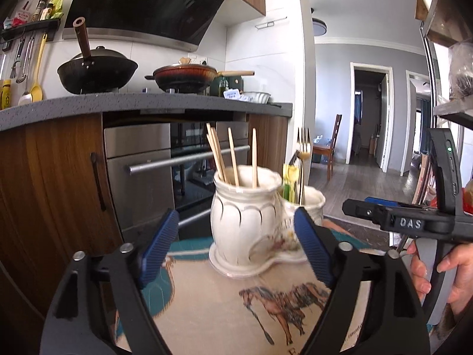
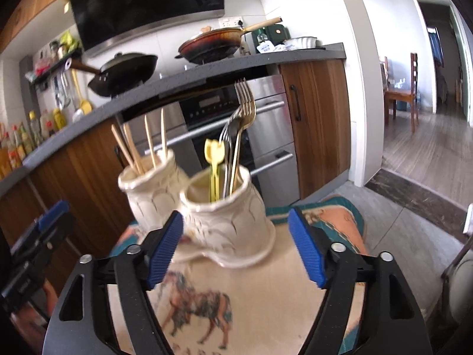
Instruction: Organize utensils
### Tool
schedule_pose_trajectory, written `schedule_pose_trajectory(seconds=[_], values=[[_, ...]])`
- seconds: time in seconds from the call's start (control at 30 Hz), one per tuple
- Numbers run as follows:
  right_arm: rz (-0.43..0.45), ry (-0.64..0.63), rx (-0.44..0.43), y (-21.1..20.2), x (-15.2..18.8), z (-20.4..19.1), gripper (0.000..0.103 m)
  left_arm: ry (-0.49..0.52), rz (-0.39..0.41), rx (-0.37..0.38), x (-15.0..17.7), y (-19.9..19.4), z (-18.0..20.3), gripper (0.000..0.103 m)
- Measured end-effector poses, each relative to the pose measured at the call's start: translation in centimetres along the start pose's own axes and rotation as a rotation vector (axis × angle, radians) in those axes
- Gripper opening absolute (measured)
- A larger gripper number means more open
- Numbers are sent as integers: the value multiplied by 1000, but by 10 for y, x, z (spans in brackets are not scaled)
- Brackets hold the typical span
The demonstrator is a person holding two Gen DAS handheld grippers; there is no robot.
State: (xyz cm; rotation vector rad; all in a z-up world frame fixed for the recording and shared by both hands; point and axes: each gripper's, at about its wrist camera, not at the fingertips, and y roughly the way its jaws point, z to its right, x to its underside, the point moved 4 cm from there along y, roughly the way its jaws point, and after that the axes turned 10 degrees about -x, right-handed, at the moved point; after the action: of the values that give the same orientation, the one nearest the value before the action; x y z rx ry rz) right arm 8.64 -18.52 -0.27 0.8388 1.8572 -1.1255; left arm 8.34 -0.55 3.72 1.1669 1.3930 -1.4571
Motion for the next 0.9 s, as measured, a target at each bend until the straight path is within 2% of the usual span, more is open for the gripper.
schedule_pose_trajectory(seconds=[0.13, 0.27, 0.4, 0.5, 0.67, 0.9], values=[[9, -71, 36, -6, 15, -3, 90, 51, -6, -46, 18, 1, 9, 98], [51, -121, 73, -9, 19, -4, 96, 50, -3, -76, 24, 4, 10, 98], [63, -199, 112, -5, 24, -11, 97, 67, -14, -97, 33, 7, 9, 98], [61, -212, 109, 0, 28, -12, 97, 64, -33, -95, 37, 12, 5, 98], [70, -193, 95, -1, 29, -9, 98, 25, -33, -97, 37, 11, -3, 98], [84, -156, 80, -4, 29, -3, 98, 49, -28, -105, 36, 10, 2, 98]])
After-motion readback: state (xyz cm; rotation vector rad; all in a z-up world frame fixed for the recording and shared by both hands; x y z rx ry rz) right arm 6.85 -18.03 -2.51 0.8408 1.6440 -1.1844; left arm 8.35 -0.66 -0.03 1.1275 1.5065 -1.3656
